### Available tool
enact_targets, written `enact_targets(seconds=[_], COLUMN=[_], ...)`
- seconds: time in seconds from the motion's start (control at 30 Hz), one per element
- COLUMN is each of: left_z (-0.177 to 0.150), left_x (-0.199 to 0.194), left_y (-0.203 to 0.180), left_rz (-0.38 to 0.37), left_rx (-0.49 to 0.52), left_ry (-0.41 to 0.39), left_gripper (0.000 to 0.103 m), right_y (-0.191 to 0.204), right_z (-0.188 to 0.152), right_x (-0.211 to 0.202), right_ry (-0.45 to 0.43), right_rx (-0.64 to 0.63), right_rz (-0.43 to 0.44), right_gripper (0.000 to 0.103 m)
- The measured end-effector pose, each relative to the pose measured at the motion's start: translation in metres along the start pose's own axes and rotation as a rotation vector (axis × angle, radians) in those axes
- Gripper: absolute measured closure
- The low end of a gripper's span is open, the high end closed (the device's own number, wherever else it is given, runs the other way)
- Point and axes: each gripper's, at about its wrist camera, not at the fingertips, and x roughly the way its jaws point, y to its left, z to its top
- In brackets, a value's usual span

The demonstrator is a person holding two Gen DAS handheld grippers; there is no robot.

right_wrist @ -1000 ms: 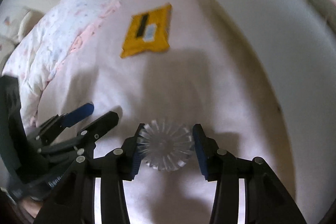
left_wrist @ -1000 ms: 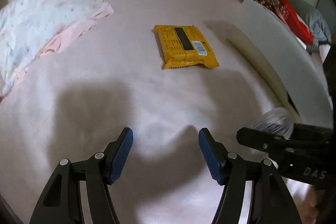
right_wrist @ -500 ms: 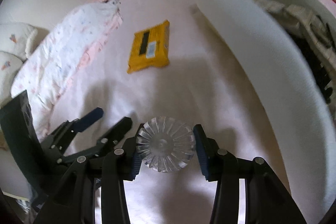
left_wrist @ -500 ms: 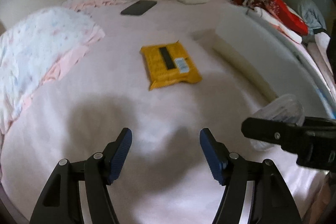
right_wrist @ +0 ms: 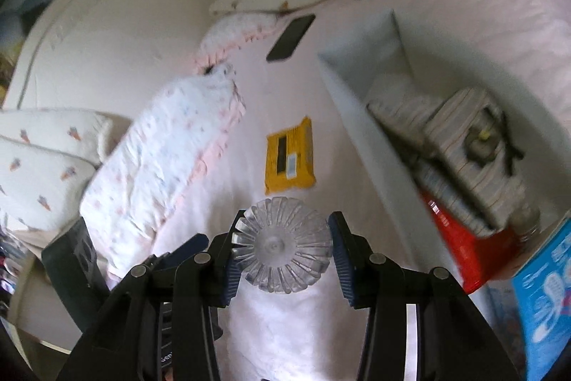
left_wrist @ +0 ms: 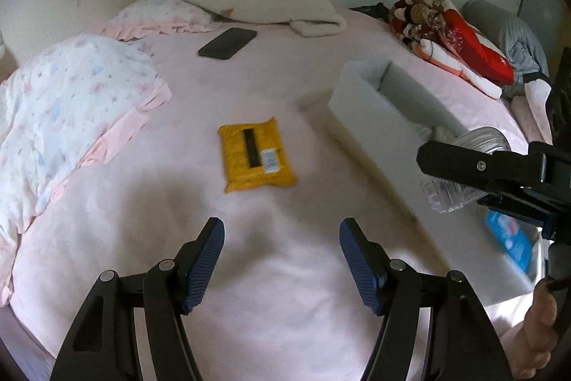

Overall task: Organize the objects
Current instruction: 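Lift the jar with the right gripper and carry it over the white box, then lower the jar into the white box and open the right gripper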

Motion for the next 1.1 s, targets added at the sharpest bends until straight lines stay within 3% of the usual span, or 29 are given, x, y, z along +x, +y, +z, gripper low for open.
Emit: enact_targets(seconds=[0.2, 0.4, 0.5, 0.73, 1.1], left_z=[0.028, 0.053, 0.059, 0.059, 0.062], left_x=[-0.011, -0.020, -0.018, 0.001, 0.013], left_y=[-0.056, -0.097, -0.111, -0.124, -0.118], left_rz=[-0.054, -0.148, -0.141, -0.141, -0.157], left_rx=[0.111, 0.168, 0.204, 0.222, 0.206], left_ry=[-0.039, -0.066, -0.072, -0.024, -0.013], left_gripper=[0.038, 0.037, 0.037, 0.037, 0.038], right_y=[-0.019, -0.038, -0.045, -0.051, -0.062], right_z=[0.021, 0.034, 0.035, 0.040, 0.041], right_x=[-0.039, -0.076, -0.090, -0.084, -0.059], right_ry=[-0.122, -0.274, -0.320, -0.291, -0.196], right_rx=[0.031, -0.003, -0.030, -0.048, 0.000], right_rz=[-0.005, -0.162, -0.234, -0.204, -0.302], right_gripper=[0.058, 0.058, 0.058, 0.058, 0.054])
